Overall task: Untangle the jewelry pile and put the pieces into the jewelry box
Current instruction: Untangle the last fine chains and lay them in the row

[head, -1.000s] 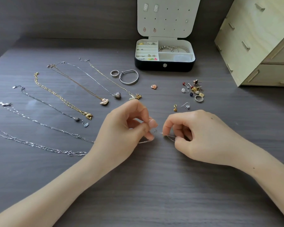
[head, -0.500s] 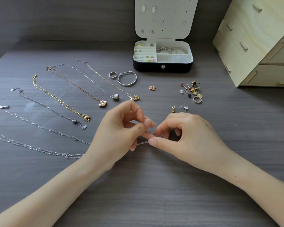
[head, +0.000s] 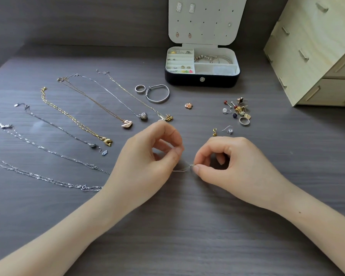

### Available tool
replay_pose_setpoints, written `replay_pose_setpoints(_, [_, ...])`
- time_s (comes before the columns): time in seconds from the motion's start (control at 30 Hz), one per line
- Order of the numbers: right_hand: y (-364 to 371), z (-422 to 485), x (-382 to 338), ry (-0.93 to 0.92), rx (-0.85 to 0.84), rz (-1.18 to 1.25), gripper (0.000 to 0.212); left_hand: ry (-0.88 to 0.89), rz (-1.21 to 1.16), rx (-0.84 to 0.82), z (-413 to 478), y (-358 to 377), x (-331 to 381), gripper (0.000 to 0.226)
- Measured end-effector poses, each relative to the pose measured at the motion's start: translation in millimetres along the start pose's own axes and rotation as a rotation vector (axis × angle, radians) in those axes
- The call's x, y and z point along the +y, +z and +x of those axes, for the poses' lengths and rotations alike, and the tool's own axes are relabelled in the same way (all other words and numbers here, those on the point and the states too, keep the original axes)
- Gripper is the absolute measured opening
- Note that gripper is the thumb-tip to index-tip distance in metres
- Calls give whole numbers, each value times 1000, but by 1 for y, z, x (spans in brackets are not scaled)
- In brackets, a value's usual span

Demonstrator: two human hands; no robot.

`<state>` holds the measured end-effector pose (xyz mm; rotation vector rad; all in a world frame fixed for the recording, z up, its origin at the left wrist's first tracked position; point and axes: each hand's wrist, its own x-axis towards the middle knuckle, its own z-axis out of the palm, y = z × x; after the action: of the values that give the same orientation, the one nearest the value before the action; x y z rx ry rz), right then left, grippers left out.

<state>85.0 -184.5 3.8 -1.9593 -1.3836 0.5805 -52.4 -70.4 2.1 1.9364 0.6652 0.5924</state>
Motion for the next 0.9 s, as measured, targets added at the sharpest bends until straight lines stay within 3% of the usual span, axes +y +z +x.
replay_pose_setpoints(0.13, [1, 1, 1, -6, 9, 15, 6, 146, 197, 25, -3, -2, -1, 8])
replay_pose_setpoints(0.47, [-1, 1, 1, 12, 5, 25, 14, 258, 528, -26, -4, -2, -6, 17])
replay_pose_setpoints(0.77, [-4, 2, -2, 54, -18, 84, 4, 378, 566, -44, 0, 8, -15, 13])
replay_pose_setpoints(0.9, [-6, 3, -2, 74, -29, 116, 4, 316, 438, -78, 2, 5, -15, 18])
